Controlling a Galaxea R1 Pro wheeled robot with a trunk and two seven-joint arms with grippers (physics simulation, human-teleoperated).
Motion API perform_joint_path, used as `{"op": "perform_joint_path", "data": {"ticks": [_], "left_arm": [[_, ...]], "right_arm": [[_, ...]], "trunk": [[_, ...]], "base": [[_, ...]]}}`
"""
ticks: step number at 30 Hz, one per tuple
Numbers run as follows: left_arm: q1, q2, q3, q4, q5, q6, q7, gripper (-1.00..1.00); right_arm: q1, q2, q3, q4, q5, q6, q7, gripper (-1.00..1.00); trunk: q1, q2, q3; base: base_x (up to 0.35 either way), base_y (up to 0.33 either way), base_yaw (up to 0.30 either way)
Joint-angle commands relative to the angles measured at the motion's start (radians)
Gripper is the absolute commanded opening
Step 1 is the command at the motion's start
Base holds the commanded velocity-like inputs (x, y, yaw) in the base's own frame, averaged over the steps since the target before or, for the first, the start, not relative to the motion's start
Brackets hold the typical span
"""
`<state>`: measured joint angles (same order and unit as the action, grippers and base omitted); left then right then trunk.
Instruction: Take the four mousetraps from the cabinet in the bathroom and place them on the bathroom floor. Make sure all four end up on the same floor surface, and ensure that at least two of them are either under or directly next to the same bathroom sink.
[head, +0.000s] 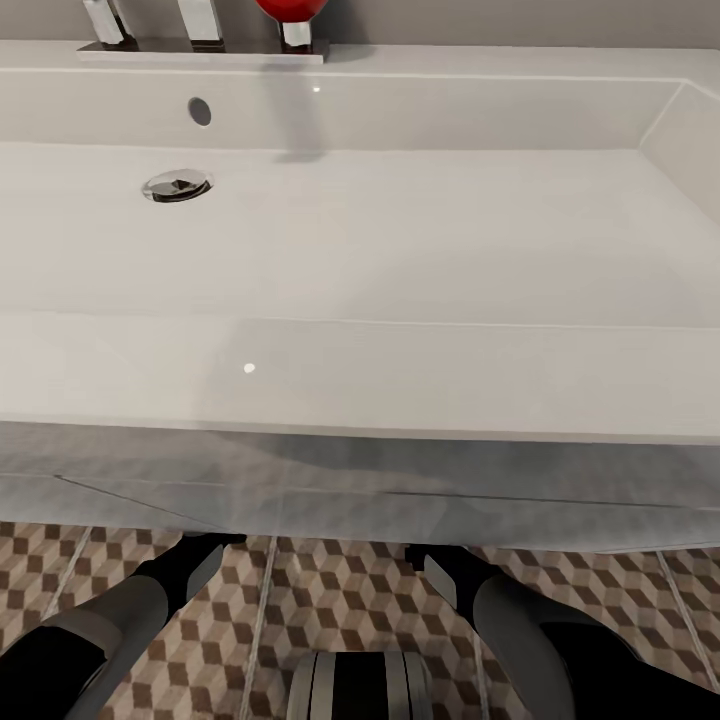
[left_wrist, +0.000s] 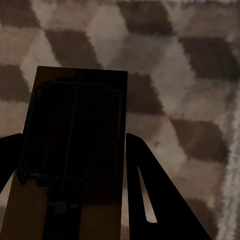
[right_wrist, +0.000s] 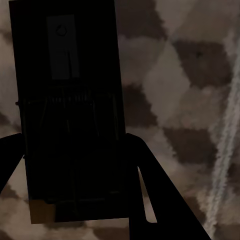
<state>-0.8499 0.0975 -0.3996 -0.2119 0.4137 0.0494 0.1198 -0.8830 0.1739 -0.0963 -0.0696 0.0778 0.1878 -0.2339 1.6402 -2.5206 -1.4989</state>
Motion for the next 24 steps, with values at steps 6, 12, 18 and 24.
{"op": "perform_joint_path", "data": {"ticks": [6,12,18,24], "left_arm": [[0.000,0.001,-0.008,-0.003,0.005,0.006,0.005,-1.00],[0.000,0.001,-0.008,-0.003,0.005,0.006,0.005,-1.00],[0.000,0.001,-0.008,-0.003,0.005,0.006,0.005,-1.00],[0.000,0.001,-0.008,-0.003,0.005,0.006,0.005,-1.00]], "right_arm": [[-0.045,0.001,-0.008,-0.003,0.005,0.005,-0.004,-1.00],[-0.045,0.001,-0.008,-0.003,0.005,0.005,-0.004,-1.00],[-0.045,0.001,-0.008,-0.003,0.005,0.005,-0.003,-1.00],[-0.045,0.001,-0.008,-0.003,0.005,0.005,-0.004,-1.00]], "trunk": [[0.001,-0.001,-0.008],[0.001,-0.001,-0.008],[0.001,-0.001,-0.008],[0.001,-0.001,-0.008]], "base": [[0.000,0.000,0.000],[0.000,0.000,0.000],[0.000,0.000,0.000],[0.000,0.000,0.000]]}}
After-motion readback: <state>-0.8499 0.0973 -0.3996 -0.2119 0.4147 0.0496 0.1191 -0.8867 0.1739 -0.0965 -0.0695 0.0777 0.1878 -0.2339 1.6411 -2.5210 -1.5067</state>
